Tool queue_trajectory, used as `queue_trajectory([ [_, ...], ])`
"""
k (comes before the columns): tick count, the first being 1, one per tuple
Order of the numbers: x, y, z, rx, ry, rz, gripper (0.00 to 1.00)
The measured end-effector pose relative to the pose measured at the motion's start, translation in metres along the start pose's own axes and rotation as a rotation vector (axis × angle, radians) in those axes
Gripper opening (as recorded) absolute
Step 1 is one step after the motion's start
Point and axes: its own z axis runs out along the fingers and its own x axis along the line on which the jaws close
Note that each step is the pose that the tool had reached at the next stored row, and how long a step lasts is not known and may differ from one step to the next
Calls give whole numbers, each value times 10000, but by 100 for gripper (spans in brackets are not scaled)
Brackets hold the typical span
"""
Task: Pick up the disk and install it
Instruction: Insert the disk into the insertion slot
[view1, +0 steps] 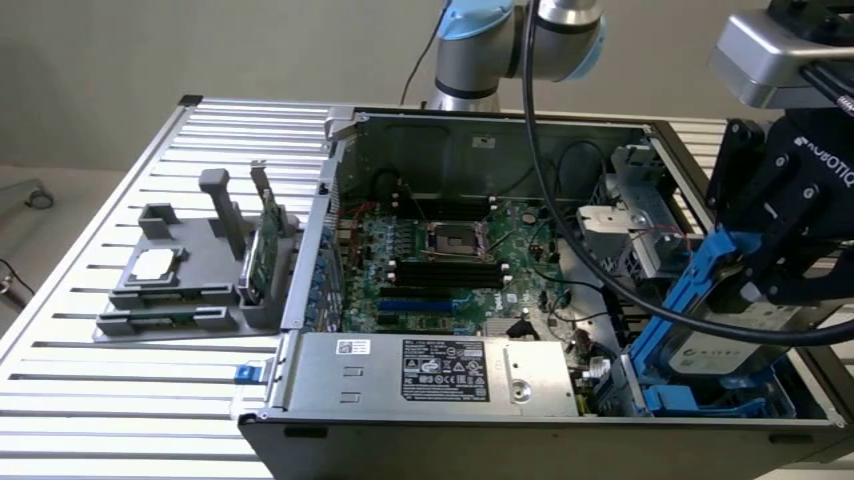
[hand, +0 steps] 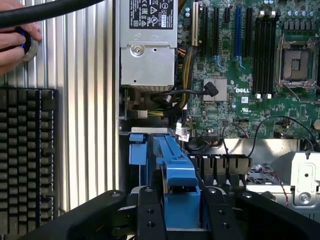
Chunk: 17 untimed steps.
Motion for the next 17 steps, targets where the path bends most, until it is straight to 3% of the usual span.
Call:
queue_trajectory([
  [8, 16, -12, -2, -155, 3, 6, 32],
  [17, 28, -37, -3, -169, 8, 6, 32],
])
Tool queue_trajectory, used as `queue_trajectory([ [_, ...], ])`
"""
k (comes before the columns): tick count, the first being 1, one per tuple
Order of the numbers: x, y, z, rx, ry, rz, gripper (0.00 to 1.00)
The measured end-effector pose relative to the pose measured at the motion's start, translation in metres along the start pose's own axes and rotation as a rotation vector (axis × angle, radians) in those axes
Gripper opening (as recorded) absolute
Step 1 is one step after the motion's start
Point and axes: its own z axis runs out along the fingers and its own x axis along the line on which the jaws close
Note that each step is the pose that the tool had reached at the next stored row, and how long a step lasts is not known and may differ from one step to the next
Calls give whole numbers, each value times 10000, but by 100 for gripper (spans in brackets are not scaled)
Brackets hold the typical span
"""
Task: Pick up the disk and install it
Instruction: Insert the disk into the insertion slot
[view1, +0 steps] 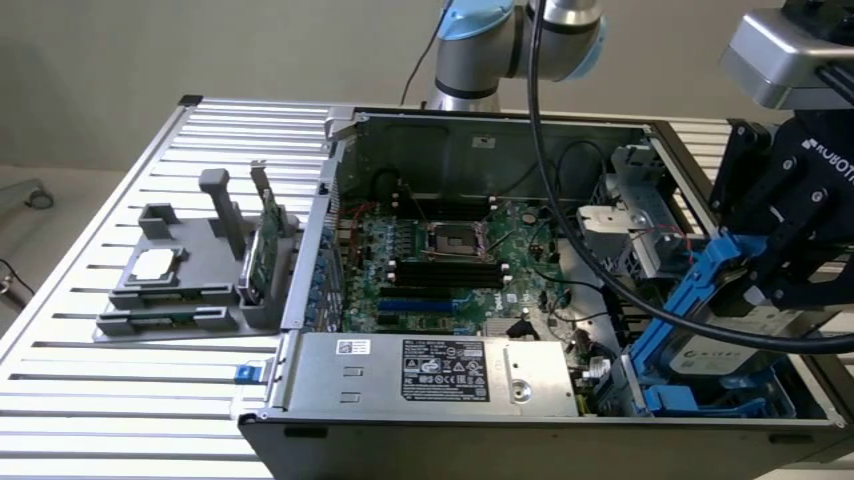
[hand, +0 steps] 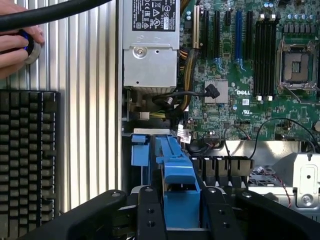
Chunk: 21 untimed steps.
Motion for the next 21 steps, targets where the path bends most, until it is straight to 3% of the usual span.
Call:
queue_trajectory([
  [21, 24, -6, 0, -5, 11, -1, 32],
])
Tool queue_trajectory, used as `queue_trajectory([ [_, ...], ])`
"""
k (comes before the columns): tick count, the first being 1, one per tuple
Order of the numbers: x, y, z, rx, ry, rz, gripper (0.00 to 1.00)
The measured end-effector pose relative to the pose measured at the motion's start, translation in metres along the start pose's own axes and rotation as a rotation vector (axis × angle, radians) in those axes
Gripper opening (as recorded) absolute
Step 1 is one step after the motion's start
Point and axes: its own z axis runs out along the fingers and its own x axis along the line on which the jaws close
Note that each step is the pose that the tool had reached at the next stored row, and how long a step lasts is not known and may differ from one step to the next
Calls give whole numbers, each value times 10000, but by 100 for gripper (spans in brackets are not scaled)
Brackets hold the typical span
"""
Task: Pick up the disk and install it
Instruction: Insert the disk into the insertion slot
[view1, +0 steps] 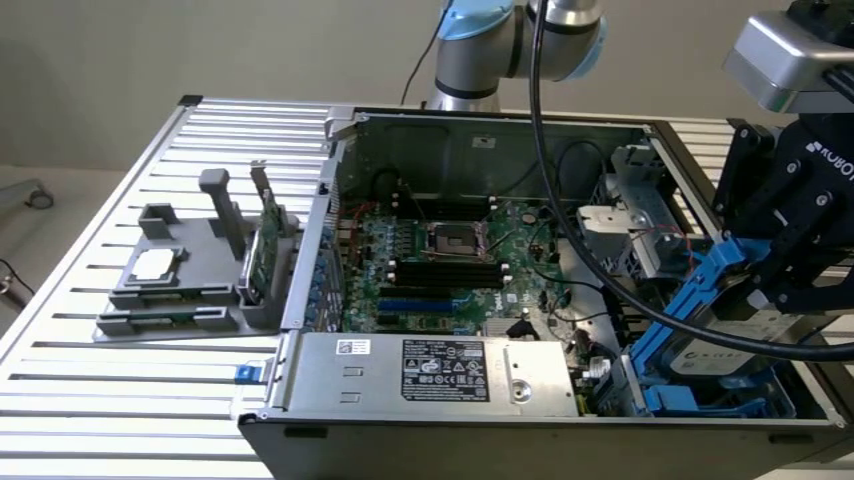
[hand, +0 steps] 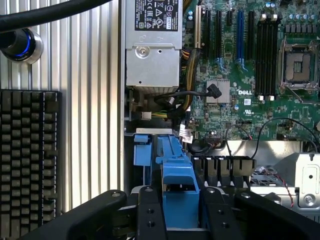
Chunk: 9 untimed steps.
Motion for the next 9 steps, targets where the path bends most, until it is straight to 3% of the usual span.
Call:
queue_trajectory([
  [9, 0, 0, 0, 0, 0, 0, 32],
])
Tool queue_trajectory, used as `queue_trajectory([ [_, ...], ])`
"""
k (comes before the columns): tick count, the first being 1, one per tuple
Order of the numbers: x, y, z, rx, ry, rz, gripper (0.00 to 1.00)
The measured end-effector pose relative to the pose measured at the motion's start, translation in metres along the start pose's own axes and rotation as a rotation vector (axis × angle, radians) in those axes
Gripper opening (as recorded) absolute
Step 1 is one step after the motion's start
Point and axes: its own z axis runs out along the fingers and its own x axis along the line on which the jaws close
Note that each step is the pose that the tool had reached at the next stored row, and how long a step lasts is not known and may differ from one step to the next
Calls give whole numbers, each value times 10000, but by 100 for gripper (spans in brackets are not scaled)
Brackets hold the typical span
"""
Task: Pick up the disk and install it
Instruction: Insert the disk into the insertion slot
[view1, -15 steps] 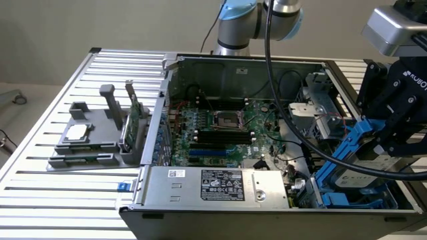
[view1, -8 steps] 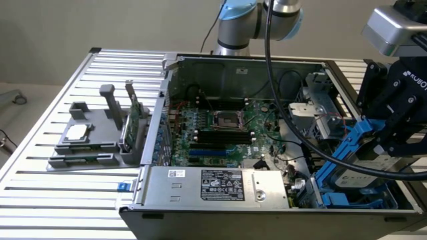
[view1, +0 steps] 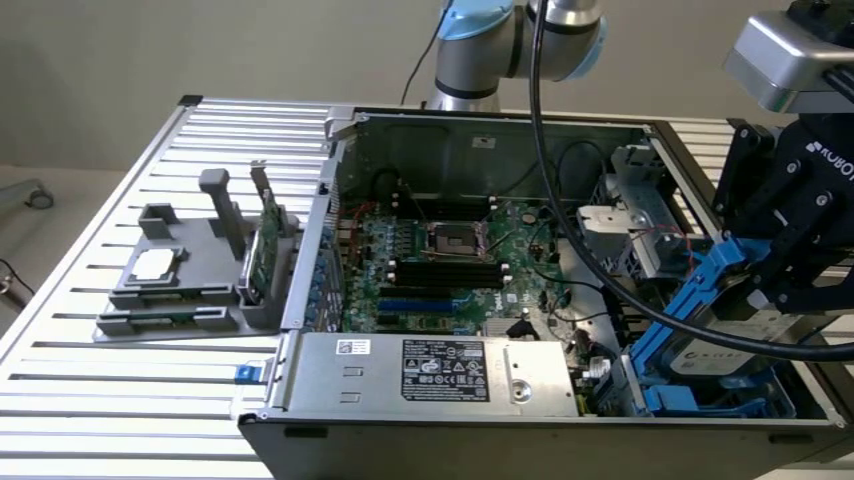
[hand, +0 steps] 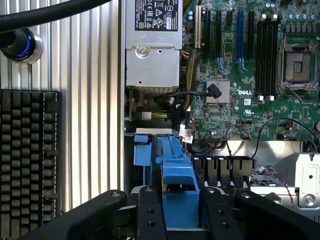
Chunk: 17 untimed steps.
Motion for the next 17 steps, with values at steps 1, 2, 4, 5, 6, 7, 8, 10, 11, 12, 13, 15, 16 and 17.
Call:
queue_trajectory([
  [1, 0, 0, 0, 0, 0, 0, 32],
  [2, 0, 0, 0, 0, 1, 0, 32],
  [4, 0, 0, 0, 0, 0, 1, 32],
  [5, 0, 0, 0, 0, 0, 0, 32],
  [6, 0, 0, 0, 0, 0, 0, 32],
  [7, 0, 0, 0, 0, 1, 0, 32],
  [8, 0, 0, 0, 0, 1, 0, 32],
  [10, 0, 0, 0, 0, 0, 1, 32],
  [11, 0, 0, 0, 0, 0, 0, 32],
  [12, 0, 0, 0, 0, 0, 0, 32],
  [13, 0, 0, 0, 0, 0, 0, 32],
  [15, 0, 0, 0, 0, 0, 0, 32],
  [16, 0, 0, 0, 0, 0, 0, 32],
  [17, 0, 0, 0, 0, 0, 0, 32],
])
